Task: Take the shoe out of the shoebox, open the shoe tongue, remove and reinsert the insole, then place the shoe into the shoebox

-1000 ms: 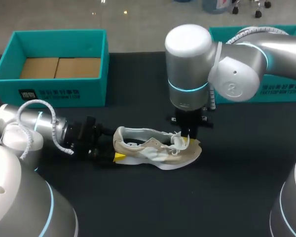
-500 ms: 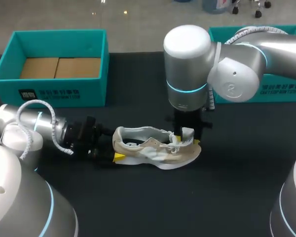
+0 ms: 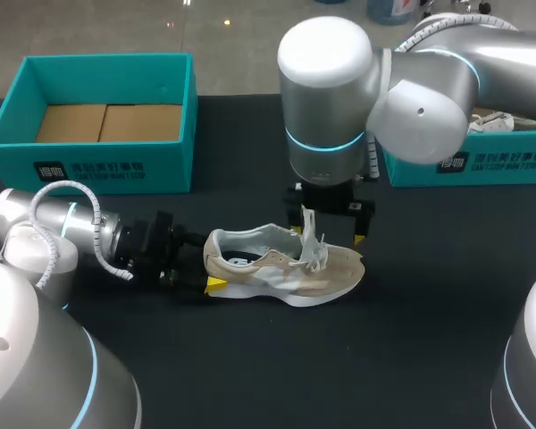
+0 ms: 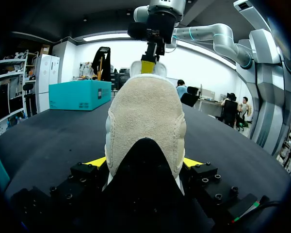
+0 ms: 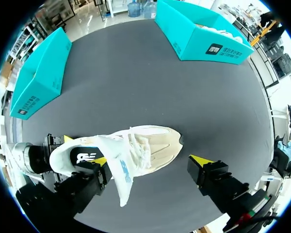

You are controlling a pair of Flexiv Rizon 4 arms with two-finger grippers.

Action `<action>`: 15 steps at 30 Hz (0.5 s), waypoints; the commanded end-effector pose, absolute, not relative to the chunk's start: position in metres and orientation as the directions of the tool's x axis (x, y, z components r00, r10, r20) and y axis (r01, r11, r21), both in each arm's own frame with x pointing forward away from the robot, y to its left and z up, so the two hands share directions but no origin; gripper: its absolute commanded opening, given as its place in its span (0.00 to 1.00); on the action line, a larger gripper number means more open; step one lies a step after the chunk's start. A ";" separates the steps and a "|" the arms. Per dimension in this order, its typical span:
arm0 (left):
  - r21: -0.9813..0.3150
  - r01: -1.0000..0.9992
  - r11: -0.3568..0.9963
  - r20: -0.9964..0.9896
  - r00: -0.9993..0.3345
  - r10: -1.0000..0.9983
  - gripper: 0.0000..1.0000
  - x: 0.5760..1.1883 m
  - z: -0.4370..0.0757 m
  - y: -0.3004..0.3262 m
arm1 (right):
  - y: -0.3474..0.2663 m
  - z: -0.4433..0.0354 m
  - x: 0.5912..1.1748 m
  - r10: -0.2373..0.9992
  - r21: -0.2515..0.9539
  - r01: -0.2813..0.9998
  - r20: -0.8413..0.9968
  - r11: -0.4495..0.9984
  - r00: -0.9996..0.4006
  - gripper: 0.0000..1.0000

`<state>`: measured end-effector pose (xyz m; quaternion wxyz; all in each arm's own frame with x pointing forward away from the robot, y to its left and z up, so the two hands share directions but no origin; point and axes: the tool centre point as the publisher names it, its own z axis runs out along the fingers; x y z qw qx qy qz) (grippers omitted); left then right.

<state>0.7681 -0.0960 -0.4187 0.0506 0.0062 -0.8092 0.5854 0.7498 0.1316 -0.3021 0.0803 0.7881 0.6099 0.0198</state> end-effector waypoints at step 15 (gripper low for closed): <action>-0.946 -0.069 0.315 0.089 -0.995 0.049 0.00 0.768 -0.419 -0.096 | 0.192 -0.253 0.747 0.998 0.283 0.959 0.057 -0.033 0.017 1.00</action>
